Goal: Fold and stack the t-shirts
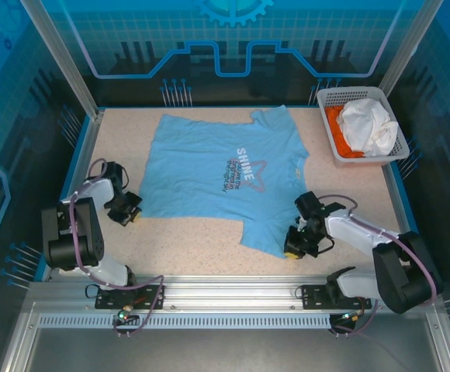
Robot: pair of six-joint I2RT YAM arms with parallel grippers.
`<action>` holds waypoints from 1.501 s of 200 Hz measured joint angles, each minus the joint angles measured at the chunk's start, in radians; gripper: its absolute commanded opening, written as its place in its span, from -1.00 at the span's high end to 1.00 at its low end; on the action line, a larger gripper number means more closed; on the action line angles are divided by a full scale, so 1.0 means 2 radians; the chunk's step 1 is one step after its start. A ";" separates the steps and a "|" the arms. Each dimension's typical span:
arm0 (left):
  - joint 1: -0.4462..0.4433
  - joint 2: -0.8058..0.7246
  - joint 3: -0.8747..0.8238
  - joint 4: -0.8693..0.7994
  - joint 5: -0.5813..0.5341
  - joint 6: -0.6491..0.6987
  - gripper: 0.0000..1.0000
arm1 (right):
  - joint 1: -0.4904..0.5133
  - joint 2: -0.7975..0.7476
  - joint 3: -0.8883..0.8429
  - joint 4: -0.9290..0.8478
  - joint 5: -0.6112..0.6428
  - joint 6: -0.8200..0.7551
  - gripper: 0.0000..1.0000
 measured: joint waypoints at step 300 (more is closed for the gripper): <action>-0.046 0.230 0.420 -0.113 0.034 -0.022 1.00 | -0.126 0.359 0.553 -0.160 0.022 0.049 1.00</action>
